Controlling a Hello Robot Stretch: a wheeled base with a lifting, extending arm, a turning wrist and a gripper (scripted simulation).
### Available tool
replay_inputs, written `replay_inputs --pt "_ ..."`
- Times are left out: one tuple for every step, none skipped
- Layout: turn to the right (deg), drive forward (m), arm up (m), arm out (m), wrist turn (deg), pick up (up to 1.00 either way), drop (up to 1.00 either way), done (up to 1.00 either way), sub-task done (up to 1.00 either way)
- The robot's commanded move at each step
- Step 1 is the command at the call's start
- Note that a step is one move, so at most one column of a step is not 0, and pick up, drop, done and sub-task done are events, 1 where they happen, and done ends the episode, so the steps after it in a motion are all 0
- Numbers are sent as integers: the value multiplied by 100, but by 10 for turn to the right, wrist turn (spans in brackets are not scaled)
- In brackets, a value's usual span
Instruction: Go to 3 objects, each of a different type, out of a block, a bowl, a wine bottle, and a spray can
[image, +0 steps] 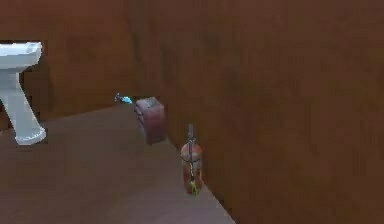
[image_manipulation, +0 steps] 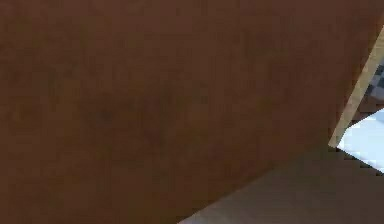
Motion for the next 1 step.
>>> replay_inputs --pt "450 0 0 0 0 0 0 0 0"
